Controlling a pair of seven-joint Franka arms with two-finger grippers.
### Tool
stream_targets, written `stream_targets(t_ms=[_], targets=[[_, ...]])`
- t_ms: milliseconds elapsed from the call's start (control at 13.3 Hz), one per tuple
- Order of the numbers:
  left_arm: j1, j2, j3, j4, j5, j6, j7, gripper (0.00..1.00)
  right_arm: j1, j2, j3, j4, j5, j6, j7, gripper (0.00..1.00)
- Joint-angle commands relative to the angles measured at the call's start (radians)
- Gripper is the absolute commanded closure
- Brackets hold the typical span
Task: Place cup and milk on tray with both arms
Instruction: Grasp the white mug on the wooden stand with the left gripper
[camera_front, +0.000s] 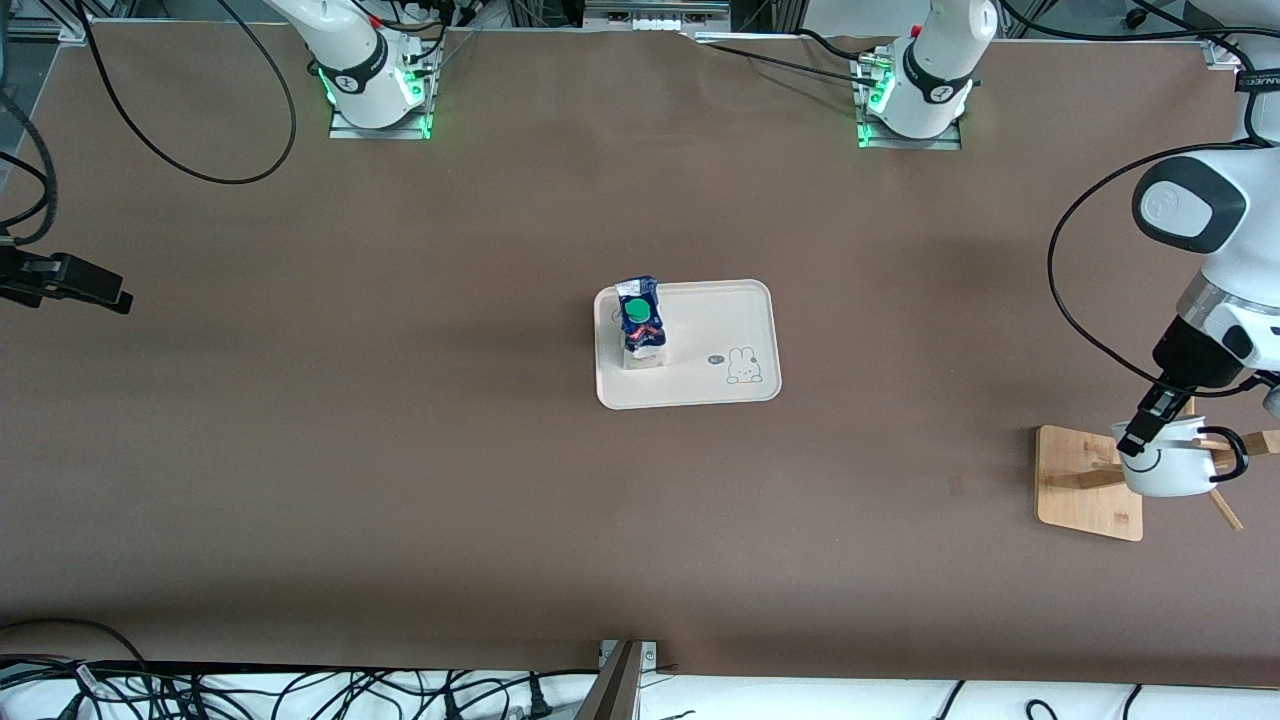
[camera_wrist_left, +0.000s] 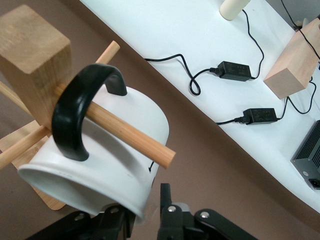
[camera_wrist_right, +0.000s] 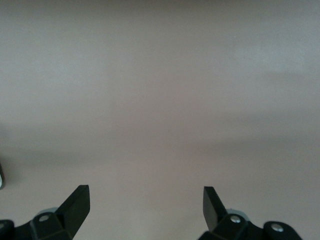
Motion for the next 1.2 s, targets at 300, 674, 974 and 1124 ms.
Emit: stream_targets(t_ms=[300, 674, 974, 1124], targets=[[-0.003, -0.015, -0.003, 0.018, -0.013, -0.071, -0.003, 1.00, -0.092, -0.049, 0.102, -0.015, -0.003, 0.001, 0.004, 0.00], [-0.004, -0.084, -0.009, 0.081, -0.009, -0.315, -0.007, 1.00, -0.101, -0.054, 0.134, -0.030, -0.001, 0.003, 0.001, 0.00], [-0.007, -0.117, -0.055, 0.090, 0.088, -0.375, 0.000, 1.00, -0.093, -0.048, 0.130, -0.018, -0.009, -0.009, -0.002, 0.00], [-0.009, -0.109, -0.120, 0.135, 0.133, -0.377, 0.001, 1.00, -0.096, -0.045, 0.128, -0.018, -0.004, -0.009, -0.002, 0.00]])
